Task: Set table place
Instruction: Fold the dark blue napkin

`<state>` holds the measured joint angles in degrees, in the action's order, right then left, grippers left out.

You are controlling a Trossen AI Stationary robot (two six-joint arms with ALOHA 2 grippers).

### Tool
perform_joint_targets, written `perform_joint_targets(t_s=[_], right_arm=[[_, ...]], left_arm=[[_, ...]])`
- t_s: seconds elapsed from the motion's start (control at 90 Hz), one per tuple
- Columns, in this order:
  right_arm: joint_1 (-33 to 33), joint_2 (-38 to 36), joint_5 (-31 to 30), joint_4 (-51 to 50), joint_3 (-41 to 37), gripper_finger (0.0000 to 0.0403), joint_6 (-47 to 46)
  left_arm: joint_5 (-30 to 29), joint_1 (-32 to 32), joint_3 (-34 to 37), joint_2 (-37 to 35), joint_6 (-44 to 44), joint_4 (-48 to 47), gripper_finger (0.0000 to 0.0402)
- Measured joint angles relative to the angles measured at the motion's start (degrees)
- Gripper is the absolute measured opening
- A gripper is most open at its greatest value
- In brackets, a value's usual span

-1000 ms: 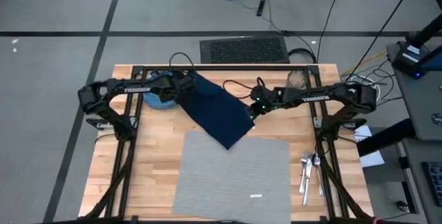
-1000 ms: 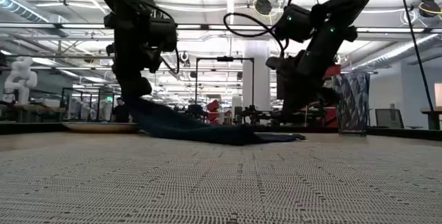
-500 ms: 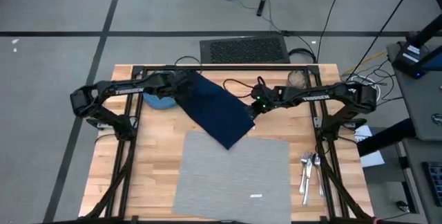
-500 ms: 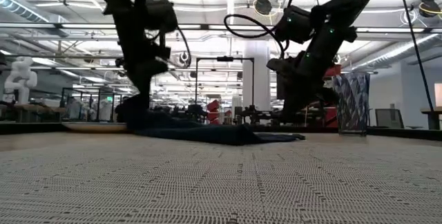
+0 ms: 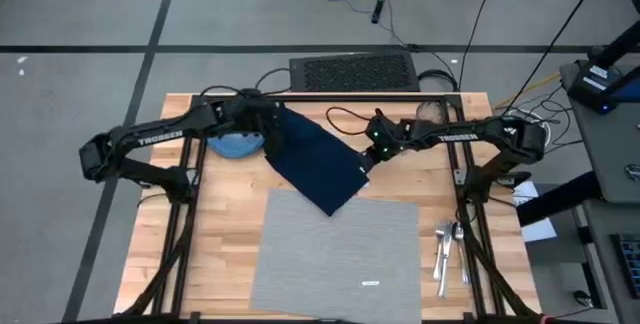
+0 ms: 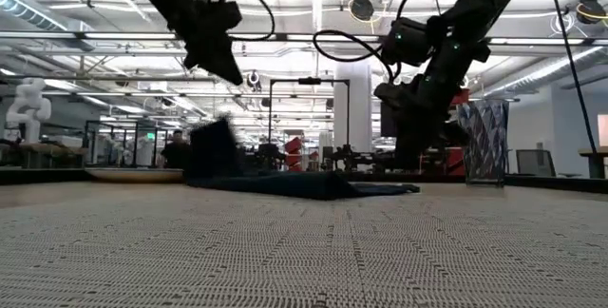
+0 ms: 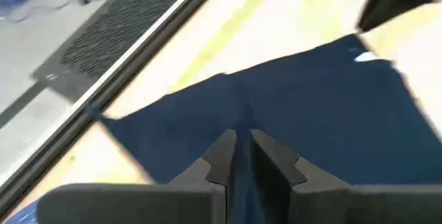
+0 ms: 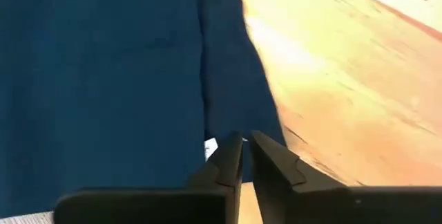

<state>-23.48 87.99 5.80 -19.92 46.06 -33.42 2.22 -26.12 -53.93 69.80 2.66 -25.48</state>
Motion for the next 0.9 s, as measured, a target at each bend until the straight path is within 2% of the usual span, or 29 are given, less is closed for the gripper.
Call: perform_joint_targets(t_s=[0.222,0.467,0.633,0.9], right_arm=[[-2.5,0.0,0.3,0.0,0.0,0.0001,1.6],[-2.2,5.8,4.8,1.9,0.0,0.0000,3.7],[-2.2,8.2,5.2,5.8,0.1,0.0000,2.9],[-1.7,7.4,4.7,-1.4,0.3,0.0000,4.0]], left_arm=[[1.4,1.7,0.0,4.0,-0.5,-0.4,0.0003],[1.9,2.4,0.0,7.5,0.0,-0.3,0.0010],[2.0,2.9,0.0,7.8,0.0,-0.2,0.0011],[2.0,3.0,0.0,7.8,0.0,0.8,0.0011]])
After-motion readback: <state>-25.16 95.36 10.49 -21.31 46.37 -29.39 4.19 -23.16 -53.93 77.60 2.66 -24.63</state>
